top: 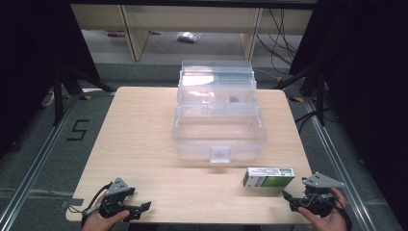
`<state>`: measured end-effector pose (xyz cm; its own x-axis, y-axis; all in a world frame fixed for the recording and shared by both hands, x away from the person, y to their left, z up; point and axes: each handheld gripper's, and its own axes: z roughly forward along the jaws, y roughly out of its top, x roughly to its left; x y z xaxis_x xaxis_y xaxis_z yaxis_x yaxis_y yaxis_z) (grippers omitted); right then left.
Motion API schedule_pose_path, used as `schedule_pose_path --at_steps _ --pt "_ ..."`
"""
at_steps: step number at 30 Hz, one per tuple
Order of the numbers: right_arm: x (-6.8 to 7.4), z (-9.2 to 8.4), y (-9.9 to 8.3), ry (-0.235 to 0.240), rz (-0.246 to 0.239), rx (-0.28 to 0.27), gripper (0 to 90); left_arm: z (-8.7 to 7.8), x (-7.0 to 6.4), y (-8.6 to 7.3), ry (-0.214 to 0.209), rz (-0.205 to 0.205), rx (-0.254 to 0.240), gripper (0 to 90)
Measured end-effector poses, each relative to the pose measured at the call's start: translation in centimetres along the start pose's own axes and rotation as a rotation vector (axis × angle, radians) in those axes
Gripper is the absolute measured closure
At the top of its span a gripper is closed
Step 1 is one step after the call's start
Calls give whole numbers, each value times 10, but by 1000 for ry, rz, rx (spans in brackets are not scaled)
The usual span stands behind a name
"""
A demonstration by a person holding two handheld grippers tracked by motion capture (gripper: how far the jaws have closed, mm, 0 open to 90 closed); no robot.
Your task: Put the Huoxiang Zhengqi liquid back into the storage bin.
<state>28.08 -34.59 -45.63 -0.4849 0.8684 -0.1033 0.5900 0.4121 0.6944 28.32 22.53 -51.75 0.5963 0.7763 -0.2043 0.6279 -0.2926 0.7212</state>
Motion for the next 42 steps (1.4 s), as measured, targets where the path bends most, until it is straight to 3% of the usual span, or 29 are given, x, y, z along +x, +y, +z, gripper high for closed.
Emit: schedule_pose_path --at_steps 2,4,5,8,9,10,13,15,17,18,19,21,27,28,30,32,42 --pt "-1 -4 4 6 -30 7 161 -1 0 0 -1 8 16 148" --pt "2 -8 8 16 -19 22 161 0 0 0 -2 3 7 148" --pt "0 -9 10 19 -56 9 161 0 0 0 -3 2 8 149" --pt "1 -11 16 30 -70 37 161 0 -1 0 1 -9 8 149" --pt "0 -11 19 31 -101 33 161 0 -1 0 0 -8 7 149" --pt "0 -12 23 56 -105 51 163 0 -1 0 1 -8 6 148" --pt "1 -12 26 61 -95 57 163 0 -1 0 -1 -7 9 148" --pt "0 -10 31 65 -137 60 164 -1 0 0 0 3 16 149" --pt "2 -10 33 67 -122 63 164 0 -1 0 2 -8 7 149" --pt "2 -10 37 75 -151 73 164 0 -1 0 0 -6 9 148" --pt "2 -10 37 75 -151 73 164 -1 1 1 0 12 25 148" --pt "2 -9 41 76 -171 83 165 0 -1 0 -1 -7 8 149" --pt "4 -7 55 90 -227 114 167 0 -1 0 0 -6 9 149" --pt "5 -6 60 100 -244 121 168 -1 0 0 0 10 23 148" --pt "6 -6 62 105 -246 127 169 0 -1 0 2 -6 8 148" --pt "8 -5 70 119 -293 134 170 0 -1 0 -1 -4 8 148" --pt "16 4 91 153 -375 179 172 0 -1 0 -2 -4 9 149"
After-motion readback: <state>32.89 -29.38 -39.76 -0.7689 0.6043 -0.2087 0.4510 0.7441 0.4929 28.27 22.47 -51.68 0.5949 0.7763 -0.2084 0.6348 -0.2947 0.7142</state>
